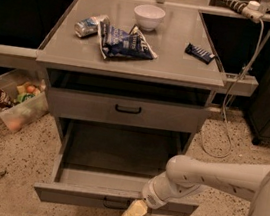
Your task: Open middle drawer
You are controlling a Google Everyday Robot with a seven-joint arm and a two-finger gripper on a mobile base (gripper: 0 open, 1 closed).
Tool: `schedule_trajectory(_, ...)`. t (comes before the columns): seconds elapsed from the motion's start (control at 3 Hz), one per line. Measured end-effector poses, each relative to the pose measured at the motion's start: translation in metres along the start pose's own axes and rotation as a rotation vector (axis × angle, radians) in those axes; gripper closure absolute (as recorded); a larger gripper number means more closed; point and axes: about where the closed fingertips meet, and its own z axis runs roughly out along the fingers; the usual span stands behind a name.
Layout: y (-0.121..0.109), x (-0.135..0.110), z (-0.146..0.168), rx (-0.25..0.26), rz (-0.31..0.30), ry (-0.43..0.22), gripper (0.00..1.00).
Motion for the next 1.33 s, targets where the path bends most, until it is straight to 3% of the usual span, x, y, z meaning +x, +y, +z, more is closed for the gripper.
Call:
schedule_trajectory(0.67, 0.025, 0.022, 0.002, -0.045, 0.044, 0.02, 0.0)
schedule_trajectory(1.0, 0.06, 0.045, -0.014, -0.057, 0.112, 0.034, 0.0)
schedule_trajectory(1.33, 0.06, 0.045, -0.014, -0.057, 0.112, 0.034, 0.0)
